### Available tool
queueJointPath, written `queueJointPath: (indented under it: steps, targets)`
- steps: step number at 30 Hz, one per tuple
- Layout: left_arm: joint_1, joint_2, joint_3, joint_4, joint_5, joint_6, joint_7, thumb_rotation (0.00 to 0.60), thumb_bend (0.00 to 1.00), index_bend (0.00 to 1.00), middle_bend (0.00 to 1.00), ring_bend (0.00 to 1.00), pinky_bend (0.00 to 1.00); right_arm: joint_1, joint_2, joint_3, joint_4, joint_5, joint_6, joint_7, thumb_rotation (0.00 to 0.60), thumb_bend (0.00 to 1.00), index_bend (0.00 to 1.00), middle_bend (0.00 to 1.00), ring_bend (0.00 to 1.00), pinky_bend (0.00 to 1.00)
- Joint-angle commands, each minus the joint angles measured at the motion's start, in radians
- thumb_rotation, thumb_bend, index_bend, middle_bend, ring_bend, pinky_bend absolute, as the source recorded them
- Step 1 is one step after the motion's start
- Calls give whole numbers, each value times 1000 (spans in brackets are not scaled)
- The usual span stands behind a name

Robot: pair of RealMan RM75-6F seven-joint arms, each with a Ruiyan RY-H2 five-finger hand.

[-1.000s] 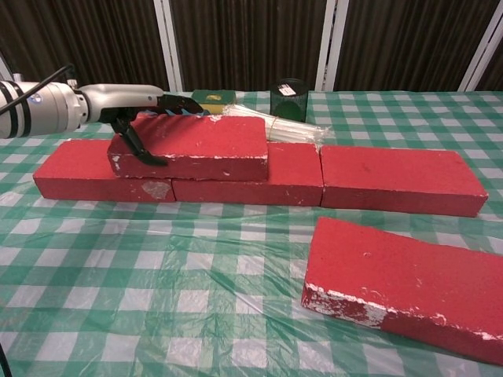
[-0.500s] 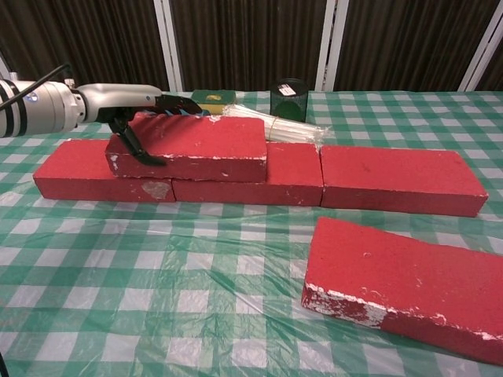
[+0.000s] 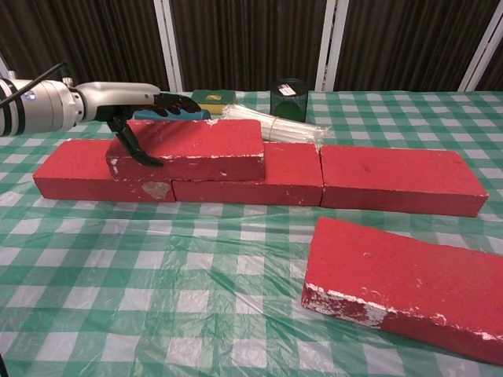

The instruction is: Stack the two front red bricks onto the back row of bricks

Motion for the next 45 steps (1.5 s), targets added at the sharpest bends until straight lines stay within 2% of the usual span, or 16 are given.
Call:
queueJointPath:
  steps: [1, 4, 6, 11, 15, 17, 20, 24, 29, 42, 45]
  targets:
    - [11, 10, -3, -16, 14, 33, -6, 600, 233, 0, 0, 0, 57, 0, -1, 0, 1, -2, 0, 0, 533, 142, 0, 0, 0, 0]
    - [49, 48, 5, -69, 64, 132, 6, 600, 232, 0, 0, 0, 40, 2, -4, -3, 4, -16, 5, 9, 533, 143, 0, 0, 0, 0]
    - [102, 99, 31, -135, 112, 232, 23, 600, 231, 0, 0, 0, 34, 3, -22, -2, 12, -35, 22, 33, 533, 143, 0, 0, 0, 0]
    - [292, 201, 155, -245, 245, 502, 90, 600, 224, 0, 0, 0, 25, 19, -114, -19, 32, -65, 9, 151, 534, 142, 0, 0, 0, 0]
    - [450, 196, 257, -211, 309, 671, 104, 600, 223, 0, 0, 0, 22, 52, -147, -34, 5, -67, -60, 183, 536, 142, 0, 0, 0, 0]
    - [521, 172, 289, -158, 315, 735, 100, 600, 224, 0, 0, 0, 21, 75, -157, -44, -30, -59, -123, 158, 537, 143, 0, 0, 0, 0]
    - [593, 131, 305, -81, 320, 810, 62, 600, 226, 0, 0, 0, 18, 106, -173, -49, -89, -38, -204, 114, 537, 139, 0, 0, 0, 0]
    - [629, 107, 316, -11, 336, 844, -11, 600, 226, 0, 0, 0, 18, 125, -232, -29, -116, 23, -268, 46, 537, 133, 0, 0, 0, 0]
    - [646, 102, 314, 28, 349, 857, -45, 600, 232, 0, 0, 0, 18, 140, -310, -4, -102, 95, -316, -23, 536, 133, 0, 0, 0, 0]
    - [656, 105, 297, 40, 363, 849, -77, 600, 236, 0, 0, 0, 18, 187, -402, 38, -19, 220, -405, -5, 540, 133, 0, 0, 0, 0]
    - [655, 103, 292, 41, 363, 841, -77, 600, 237, 0, 0, 0, 18, 195, -411, 44, -3, 235, -411, -13, 539, 132, 0, 0, 0, 53]
